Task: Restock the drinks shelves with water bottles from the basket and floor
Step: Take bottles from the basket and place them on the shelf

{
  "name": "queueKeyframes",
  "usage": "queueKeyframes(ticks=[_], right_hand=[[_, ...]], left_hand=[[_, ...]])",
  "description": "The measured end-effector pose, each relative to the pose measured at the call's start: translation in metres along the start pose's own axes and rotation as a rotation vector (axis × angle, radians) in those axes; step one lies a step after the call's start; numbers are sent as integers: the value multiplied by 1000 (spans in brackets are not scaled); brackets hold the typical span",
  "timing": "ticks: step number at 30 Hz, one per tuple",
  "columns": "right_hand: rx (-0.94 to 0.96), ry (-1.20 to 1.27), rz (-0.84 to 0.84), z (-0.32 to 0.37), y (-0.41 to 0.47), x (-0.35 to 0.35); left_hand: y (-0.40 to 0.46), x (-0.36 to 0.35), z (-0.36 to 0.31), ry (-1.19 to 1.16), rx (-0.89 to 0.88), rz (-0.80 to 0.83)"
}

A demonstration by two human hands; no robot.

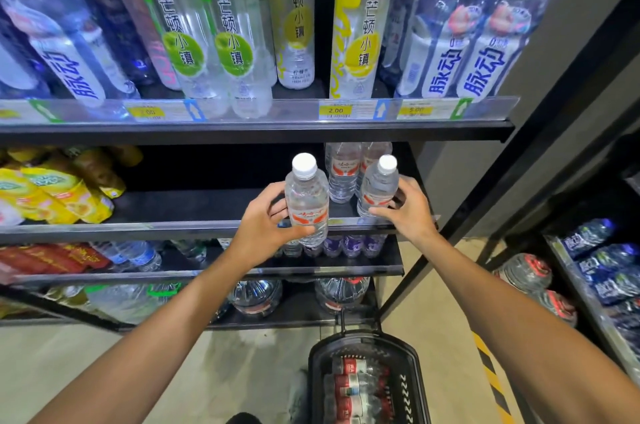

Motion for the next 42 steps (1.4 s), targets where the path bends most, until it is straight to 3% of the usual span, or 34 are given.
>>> queueKeyframes(ticks=[9, 23, 36, 42], right_hand=[[13, -205, -11, 1, 15, 1], [-52, -155, 47, -10, 16, -3], [-60, -201, 54, -15, 17, -7], [-118, -220, 149, -19, 28, -11]], left_hand=[[8, -7, 6, 23, -18, -22], [60, -48, 36, -51, 38, -63], [74, -66, 79, 57, 104, 27], [77, -73, 93, 179, 103, 250]])
Point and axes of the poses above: each hand's wrist, its own y-axis towards the middle knuckle, its own x-axis out of the back of the hand, z = x × y, the point moved 5 cm from there along y, towards the middle knuckle, and after that the axes turned 12 degrees about -x, right-handed, at the moved point
